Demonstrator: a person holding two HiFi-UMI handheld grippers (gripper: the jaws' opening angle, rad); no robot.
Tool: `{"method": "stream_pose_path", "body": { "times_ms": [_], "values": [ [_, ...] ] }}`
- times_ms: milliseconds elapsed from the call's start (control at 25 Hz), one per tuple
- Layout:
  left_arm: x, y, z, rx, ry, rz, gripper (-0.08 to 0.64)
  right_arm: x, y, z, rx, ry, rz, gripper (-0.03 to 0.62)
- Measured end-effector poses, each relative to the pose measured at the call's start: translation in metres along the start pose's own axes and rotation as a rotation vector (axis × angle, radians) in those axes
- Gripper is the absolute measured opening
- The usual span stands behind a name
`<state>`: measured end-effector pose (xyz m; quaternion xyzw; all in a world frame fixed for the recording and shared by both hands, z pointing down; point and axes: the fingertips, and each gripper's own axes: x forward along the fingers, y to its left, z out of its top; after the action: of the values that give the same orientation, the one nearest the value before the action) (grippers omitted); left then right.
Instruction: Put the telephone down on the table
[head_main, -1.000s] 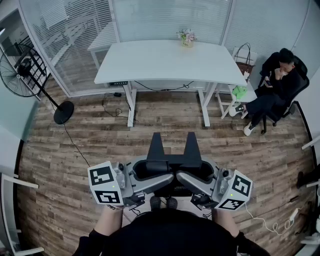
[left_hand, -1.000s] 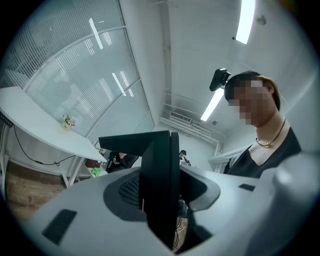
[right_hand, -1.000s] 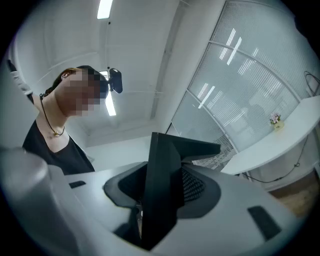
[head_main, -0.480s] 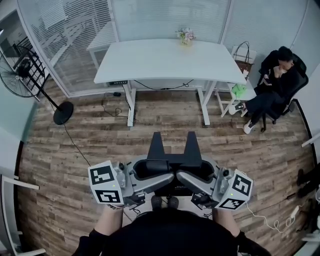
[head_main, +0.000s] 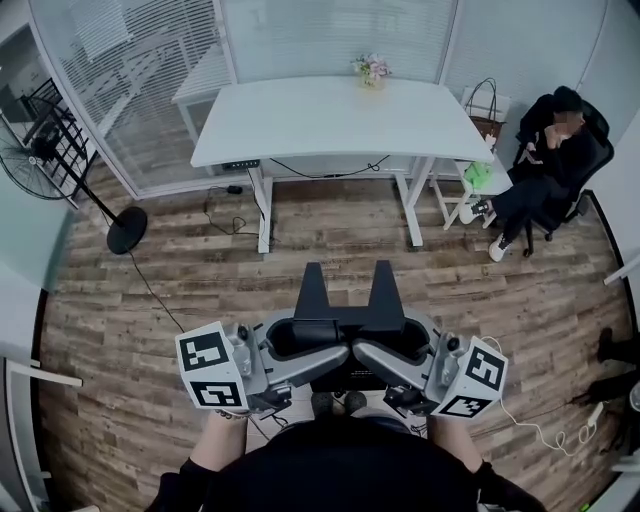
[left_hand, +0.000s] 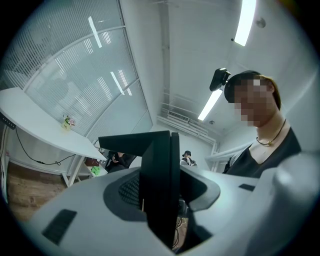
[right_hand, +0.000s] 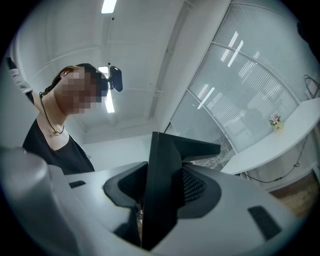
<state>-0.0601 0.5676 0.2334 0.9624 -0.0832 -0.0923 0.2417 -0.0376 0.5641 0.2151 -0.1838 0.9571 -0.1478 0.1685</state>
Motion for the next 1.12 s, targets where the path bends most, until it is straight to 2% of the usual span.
{"method": "stream_pose_path", "body": {
  "times_ms": [200,640,1120],
  "values": [
    [-0.026,0.002,-0.003,0.001,0.009,-0.006,0.192,0.017,0.009,-0.018,0.007,-0.012,-0.013,0.186],
    [-0.027,0.001,-0.012,-0.030,0.023,-0.032,0.192,0.012,0.012,-0.025,0.027,-0.009,-0.061,0.186],
    [-0.028,0.007,-0.008,-0.003,0.017,0.007,0.192,0.017,0.006,-0.024,0.028,-0.015,-0.018,0.186]
  ]
}}
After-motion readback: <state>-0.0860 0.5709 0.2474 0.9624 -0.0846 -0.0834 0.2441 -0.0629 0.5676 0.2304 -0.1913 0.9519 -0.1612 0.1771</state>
